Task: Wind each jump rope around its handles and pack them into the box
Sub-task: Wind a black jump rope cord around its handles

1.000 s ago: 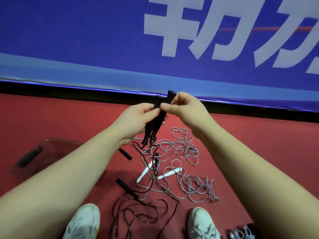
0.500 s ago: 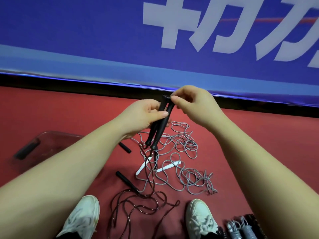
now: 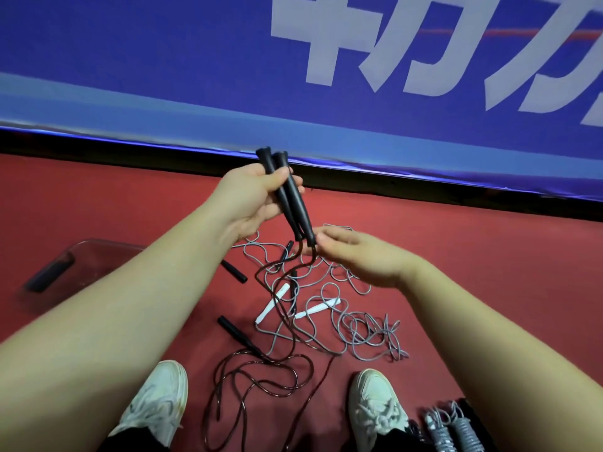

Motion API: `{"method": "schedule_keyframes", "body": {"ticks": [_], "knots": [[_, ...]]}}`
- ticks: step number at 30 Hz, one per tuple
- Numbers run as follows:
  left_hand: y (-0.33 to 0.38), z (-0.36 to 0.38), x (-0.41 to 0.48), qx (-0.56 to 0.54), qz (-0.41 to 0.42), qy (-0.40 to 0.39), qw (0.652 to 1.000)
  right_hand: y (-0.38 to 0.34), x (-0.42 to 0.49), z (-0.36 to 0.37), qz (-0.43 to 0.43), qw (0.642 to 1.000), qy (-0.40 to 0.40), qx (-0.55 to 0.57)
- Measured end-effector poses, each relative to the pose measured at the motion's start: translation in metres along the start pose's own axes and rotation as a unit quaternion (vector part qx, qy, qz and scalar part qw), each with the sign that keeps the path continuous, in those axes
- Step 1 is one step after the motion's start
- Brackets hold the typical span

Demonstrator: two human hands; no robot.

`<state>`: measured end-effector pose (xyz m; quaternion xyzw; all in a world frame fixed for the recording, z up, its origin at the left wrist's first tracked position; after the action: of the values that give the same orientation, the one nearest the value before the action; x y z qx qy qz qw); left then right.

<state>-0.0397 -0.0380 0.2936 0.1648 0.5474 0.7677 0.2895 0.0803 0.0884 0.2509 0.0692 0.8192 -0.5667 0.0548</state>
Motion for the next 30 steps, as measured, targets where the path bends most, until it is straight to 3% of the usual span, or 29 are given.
{"method": "schedule_keyframes", "body": {"ticks": [2,6,9,12,15,17,20,23,28,30], "knots": [[-0.002,-0.009,0.007,-0.063,-0.02,0.042,0.997,0.0,0.004,0.015,-0.002,0.999,-0.007,0.05],[-0.01,-0.024,0.015,-0.197,-0.098,0.09,0.971,-0.008,0.018,0.027,-0.031,0.996,0.056,0.054],[-0.015,-0.03,0.012,-0.223,-0.135,0.11,0.959,-0.017,0.022,0.032,-0.039,0.981,0.076,0.172],[-0.03,-0.044,0.009,-0.211,-0.197,0.101,0.952,-0.024,0.021,0.037,-0.036,0.987,0.077,0.134],[-0.046,-0.054,0.002,-0.094,-0.27,0.068,0.956,-0.026,0.022,0.036,-0.019,0.994,0.082,0.072],[-0.051,-0.059,0.002,0.086,-0.26,0.049,0.96,-0.026,0.023,0.032,-0.006,0.993,0.085,0.078],[-0.045,-0.059,0.001,0.361,-0.099,-0.053,0.926,-0.025,0.025,0.026,0.013,0.992,0.097,0.076],[-0.042,-0.04,-0.009,0.439,-0.018,-0.184,0.879,-0.026,0.025,0.025,0.012,0.993,0.114,0.034],[-0.033,-0.015,-0.016,0.609,0.111,-0.076,0.781,-0.029,0.025,0.027,-0.001,0.991,0.132,-0.031],[-0.033,-0.012,-0.015,0.625,0.137,-0.062,0.766,-0.033,0.024,0.027,-0.005,0.991,0.132,-0.037]]}}
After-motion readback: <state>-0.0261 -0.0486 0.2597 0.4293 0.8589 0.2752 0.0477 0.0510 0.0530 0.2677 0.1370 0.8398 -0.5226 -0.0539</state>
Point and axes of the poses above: each hand's wrist, its own x-axis towards the middle knuckle, its own z-axis out of the palm, y = z × x, the point moved 2 cm from there along x, towards the middle knuckle, and after that the axes turned 2 degrees about x, right-handed, at the moved point
